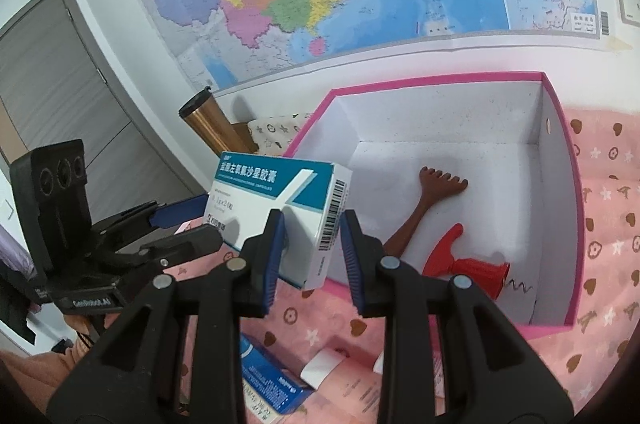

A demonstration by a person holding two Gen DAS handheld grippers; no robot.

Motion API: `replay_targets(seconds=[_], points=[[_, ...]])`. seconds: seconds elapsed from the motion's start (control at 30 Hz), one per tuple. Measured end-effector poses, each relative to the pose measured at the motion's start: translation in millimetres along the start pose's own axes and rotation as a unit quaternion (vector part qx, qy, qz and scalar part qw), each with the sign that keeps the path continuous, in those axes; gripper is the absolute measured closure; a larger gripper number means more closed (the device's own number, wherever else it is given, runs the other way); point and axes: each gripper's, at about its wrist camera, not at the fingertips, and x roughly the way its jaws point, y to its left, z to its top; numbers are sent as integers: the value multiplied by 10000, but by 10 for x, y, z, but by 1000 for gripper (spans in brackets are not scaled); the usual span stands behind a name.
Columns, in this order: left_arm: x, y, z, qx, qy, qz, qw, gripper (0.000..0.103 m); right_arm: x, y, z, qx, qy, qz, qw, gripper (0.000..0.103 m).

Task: Organize rigid objects
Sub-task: 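Carry the medicine box with the right tool into the magenta box and release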

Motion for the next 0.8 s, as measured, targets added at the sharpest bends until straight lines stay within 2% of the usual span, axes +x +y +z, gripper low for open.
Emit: replay_targets(seconds=[0.37, 0.8], points=[[283, 132, 34, -60, 409, 259, 9988, 43, 344, -222, 65, 313, 358, 8, 9989, 70], [391, 120, 48, -42, 615, 278, 9977, 43, 650, -352, 4, 436, 830, -240, 9953, 70]])
